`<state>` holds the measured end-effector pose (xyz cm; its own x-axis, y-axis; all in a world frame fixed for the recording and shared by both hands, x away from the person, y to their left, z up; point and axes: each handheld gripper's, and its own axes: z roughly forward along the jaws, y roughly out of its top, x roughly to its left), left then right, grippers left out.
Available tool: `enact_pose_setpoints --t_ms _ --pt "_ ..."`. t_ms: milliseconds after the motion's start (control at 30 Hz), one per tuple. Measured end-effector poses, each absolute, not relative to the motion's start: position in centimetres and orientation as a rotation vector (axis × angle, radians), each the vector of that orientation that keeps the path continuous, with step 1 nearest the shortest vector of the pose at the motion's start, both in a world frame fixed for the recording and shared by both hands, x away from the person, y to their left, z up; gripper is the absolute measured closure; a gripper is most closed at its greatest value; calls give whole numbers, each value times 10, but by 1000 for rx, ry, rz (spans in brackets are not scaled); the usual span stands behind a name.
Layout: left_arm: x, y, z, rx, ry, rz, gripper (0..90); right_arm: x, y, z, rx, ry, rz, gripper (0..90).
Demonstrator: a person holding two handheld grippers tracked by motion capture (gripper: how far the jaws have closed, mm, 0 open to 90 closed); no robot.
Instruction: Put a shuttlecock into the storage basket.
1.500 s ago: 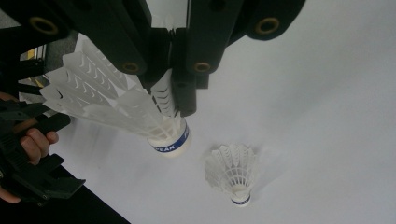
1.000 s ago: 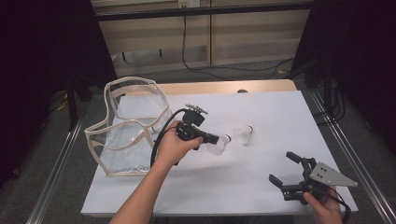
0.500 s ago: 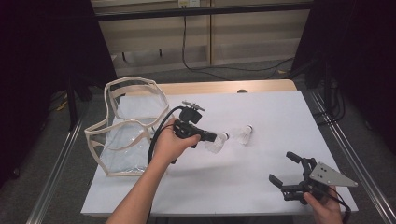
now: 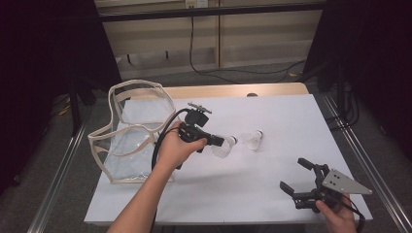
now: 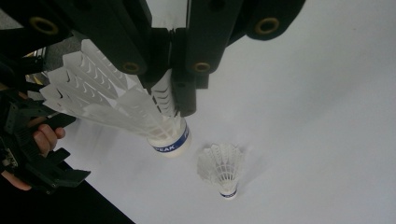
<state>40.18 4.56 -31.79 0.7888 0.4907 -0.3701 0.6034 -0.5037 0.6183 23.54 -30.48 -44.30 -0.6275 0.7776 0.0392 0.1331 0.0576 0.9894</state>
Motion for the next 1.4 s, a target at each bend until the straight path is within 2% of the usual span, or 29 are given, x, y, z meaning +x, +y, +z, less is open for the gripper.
enact_pose_setpoints --t_ms 1400 --pt "406 58 -289 2218 856 -191 895 236 -305 -443 908 1817 1609 7"
